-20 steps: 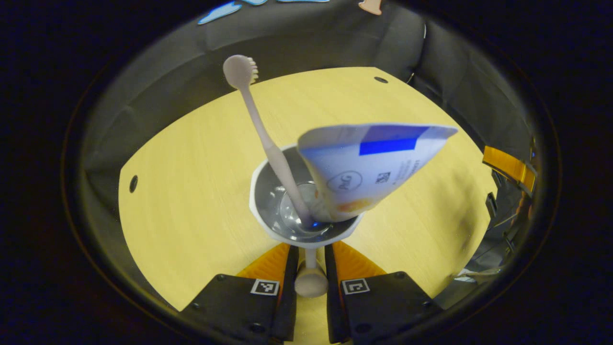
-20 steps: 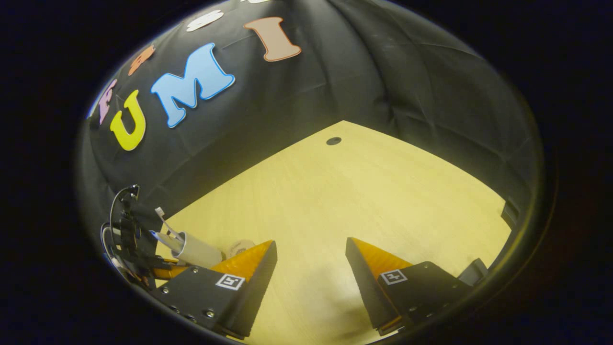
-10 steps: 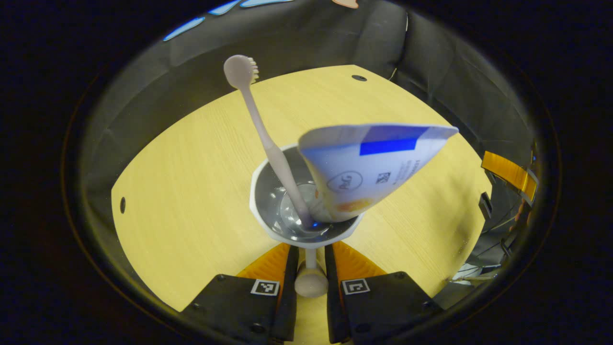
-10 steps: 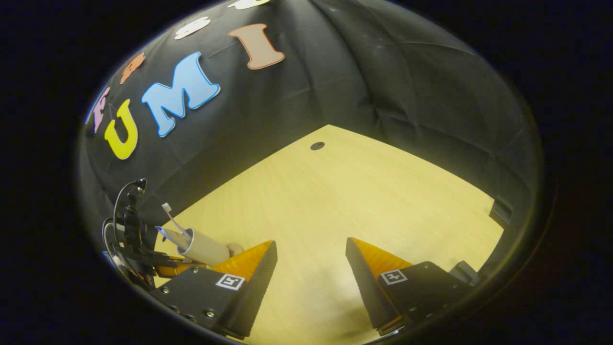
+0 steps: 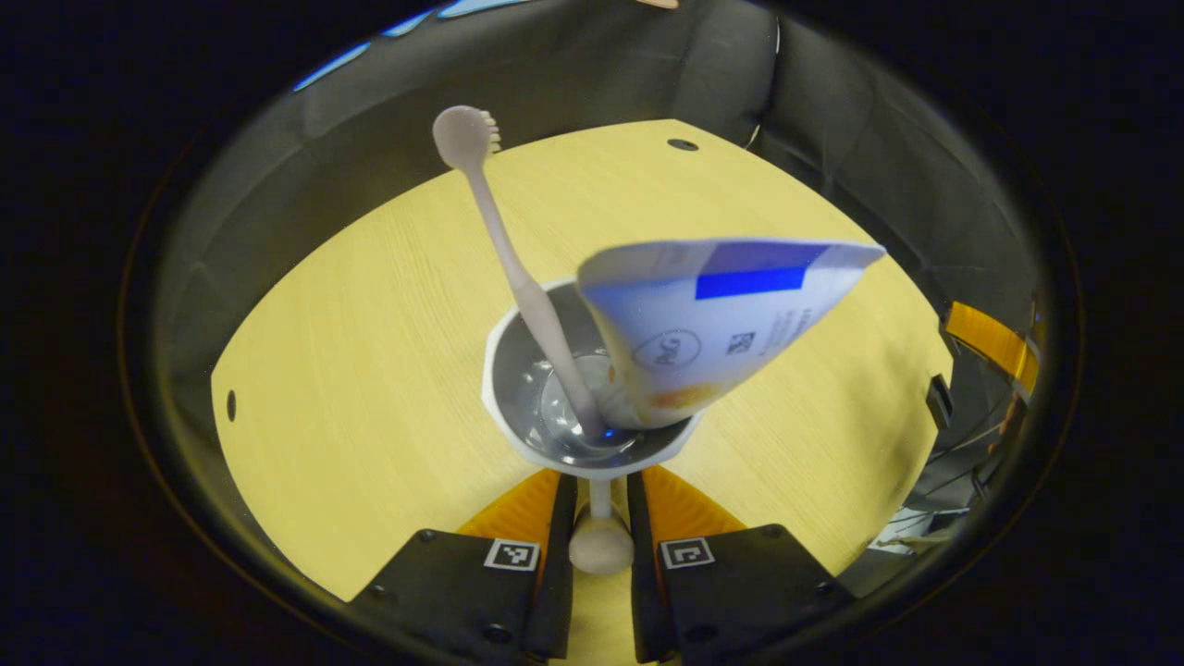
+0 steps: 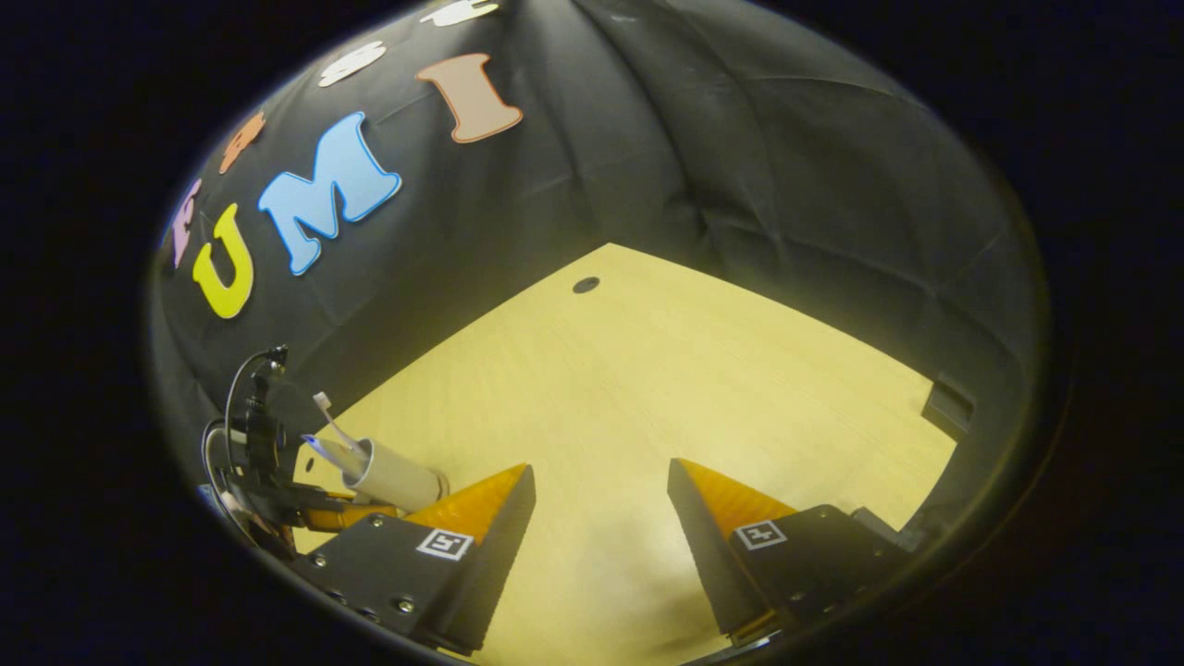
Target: Put the toothbrush and toothpaste on the desktop into the cup, then pick up the cup and place it on the coaster on the desktop.
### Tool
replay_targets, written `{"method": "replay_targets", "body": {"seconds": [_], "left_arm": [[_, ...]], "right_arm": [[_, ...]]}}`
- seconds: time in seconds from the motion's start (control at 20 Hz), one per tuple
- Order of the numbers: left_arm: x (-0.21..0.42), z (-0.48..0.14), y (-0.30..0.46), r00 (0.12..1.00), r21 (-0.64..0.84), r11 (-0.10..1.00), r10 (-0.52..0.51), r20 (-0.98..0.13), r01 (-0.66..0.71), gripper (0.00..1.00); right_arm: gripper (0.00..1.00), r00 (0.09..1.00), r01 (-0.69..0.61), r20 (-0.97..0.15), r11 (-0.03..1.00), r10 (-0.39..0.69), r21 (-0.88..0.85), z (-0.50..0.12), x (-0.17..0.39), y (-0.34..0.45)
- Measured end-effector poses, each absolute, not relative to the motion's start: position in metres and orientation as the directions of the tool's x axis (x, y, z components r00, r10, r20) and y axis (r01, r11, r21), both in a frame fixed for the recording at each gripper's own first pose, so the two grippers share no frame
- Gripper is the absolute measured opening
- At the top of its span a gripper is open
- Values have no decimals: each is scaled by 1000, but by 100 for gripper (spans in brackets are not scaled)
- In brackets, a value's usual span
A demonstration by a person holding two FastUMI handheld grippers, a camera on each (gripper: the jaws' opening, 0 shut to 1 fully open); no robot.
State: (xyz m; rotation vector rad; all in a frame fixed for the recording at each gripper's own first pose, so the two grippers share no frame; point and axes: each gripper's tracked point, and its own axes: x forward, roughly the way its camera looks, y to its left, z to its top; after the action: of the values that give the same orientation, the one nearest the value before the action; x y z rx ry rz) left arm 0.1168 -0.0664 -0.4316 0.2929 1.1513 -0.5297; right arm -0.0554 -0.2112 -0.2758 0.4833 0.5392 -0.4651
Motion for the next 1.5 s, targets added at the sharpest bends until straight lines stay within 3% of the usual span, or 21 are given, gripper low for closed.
{"method": "replay_targets", "body": {"seconds": [0.25,0.3,0.35,0.4,0.45,0.75,0.8,0.85,0.95,1.0,1.25,1.35,1.4,1.5], "left_arm": [[117,-432,-66,319,-29,846,-232,-919,532,33],[117,-433,-66,322,-27,847,-231,-918,531,40],[118,-433,-67,325,-24,848,-229,-918,530,35],[118,-432,-67,330,-17,848,-224,-917,529,41],[118,-430,-67,336,-9,850,-218,-916,526,36],[105,-411,-54,374,8,864,-210,-903,504,36],[102,-403,-51,383,7,862,-218,-898,507,43],[99,-397,-47,395,17,862,-216,-893,507,37],[95,-392,-45,412,25,872,-206,-887,489,39],[92,-390,-44,427,27,881,-202,-881,473,45],[78,-351,-32,551,34,928,-190,-813,371,45],[78,-321,-24,636,69,946,-158,-755,317,38],[79,-304,-21,680,78,956,-143,-719,283,44],[76,-265,-18,768,83,975,-110,-631,208,44]], "right_arm": [[87,761,531,-586,788,-280,312,-280,-59,-216],[87,761,529,-586,789,-278,313,-280,-59,-216],[87,763,525,-586,791,-275,312,-281,-57,-215],[87,764,521,-585,794,-271,312,-281,-55,-215],[87,768,515,-583,797,-266,315,-280,-55,-214],[87,791,463,-570,827,-222,320,-275,-46,-204],[87,795,450,-568,835,-212,318,-273,-45,-202],[87,799,436,-567,842,-201,317,-273,-42,-199],[87,807,408,-565,856,-175,318,-270,-40,-193],[87,811,392,-563,863,-161,318,-268,-39,-189],[87,849,279,-522,909,-83,309,-242,-26,-167],[87,870,222,-491,927,-48,302,-224,-21,-157],[87,881,191,-472,937,-32,293,-213,-19,-152],[87,903,126,-430,958,-3,258,-190,-11,-141]]}}
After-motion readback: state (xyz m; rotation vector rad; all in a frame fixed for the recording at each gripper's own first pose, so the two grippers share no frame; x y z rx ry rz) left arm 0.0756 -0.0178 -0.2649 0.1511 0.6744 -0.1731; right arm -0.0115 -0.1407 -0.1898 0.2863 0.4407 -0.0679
